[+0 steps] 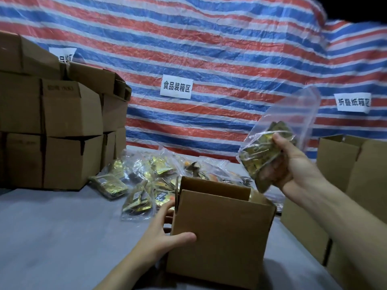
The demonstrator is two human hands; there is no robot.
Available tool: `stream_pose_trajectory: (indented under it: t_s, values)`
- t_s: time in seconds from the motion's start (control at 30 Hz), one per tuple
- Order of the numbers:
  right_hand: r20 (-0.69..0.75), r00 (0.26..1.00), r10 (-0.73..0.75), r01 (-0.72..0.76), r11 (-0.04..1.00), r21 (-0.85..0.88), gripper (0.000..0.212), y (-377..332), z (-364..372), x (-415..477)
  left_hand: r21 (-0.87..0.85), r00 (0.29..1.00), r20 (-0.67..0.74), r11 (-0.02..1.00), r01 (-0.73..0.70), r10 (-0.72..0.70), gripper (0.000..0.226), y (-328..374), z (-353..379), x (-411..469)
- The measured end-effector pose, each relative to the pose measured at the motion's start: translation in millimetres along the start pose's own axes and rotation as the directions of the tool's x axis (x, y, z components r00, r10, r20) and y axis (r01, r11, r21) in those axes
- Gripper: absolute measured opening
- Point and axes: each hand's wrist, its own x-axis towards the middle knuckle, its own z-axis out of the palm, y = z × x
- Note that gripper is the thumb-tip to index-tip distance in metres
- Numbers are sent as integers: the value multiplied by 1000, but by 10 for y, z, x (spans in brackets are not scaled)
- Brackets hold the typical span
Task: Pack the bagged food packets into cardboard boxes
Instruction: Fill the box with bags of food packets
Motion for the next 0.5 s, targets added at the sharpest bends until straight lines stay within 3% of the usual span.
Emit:
stream_pose_trajectory:
  t_s: [0.1,0.23,0.37,0.43,0.5]
  values:
    - [-42,999,-3,0,998,-63,58,44,151,-5,-17,1000,12,1000,12,-12,123,24,12,0]
    - [-15,999,-51,42,928,-370,77,230,223,-45,-32,1000,13,999,28,-28,123,39,6,-11]
    - [169,986,2,126,660,-740,48,249,180,-79,-21,1000,-2,1000,23,-23,116,46,11,-23]
    - [238,968,-84,247,510,-824,50,229,123,-61,-28,999,-5,999,32,-32,112,46,20,-18]
    - [297,947,-118,318,459,-829,47,214,82,-63,-47,999,13,998,48,-47,107,48,28,-17]
